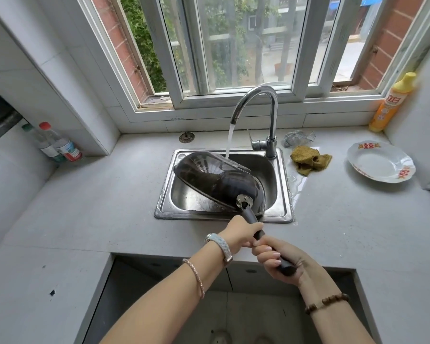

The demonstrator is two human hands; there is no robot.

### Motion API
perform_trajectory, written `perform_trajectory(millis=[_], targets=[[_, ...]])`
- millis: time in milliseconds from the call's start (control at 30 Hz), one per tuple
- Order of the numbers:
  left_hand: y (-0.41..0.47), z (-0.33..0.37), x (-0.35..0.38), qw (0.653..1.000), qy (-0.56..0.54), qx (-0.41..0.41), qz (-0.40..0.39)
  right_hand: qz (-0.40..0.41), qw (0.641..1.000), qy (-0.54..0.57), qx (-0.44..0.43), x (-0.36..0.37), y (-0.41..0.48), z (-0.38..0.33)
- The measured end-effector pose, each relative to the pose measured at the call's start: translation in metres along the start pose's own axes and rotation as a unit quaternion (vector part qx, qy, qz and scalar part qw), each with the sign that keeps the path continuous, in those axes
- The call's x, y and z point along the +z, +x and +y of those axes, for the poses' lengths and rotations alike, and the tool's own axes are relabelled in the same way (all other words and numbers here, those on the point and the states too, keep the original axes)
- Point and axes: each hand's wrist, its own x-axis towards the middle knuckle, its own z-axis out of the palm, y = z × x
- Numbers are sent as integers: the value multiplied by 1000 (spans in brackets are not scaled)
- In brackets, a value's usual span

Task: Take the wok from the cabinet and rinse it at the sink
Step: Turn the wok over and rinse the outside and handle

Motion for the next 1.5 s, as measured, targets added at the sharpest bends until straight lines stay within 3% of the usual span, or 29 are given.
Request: perform_trajectory(millis=[267, 1033, 1500], targets=[[2, -16, -13, 998, -57, -27, -15, 53, 998, -42, 3, 14, 10, 10], [-1, -8, -20, 993, -116, -12, -6, 87, 992, -89, 21, 37, 11, -3], [-7, 8, -29, 975, -218, 5, -52, 151, 964, -216, -41, 69, 5, -20]])
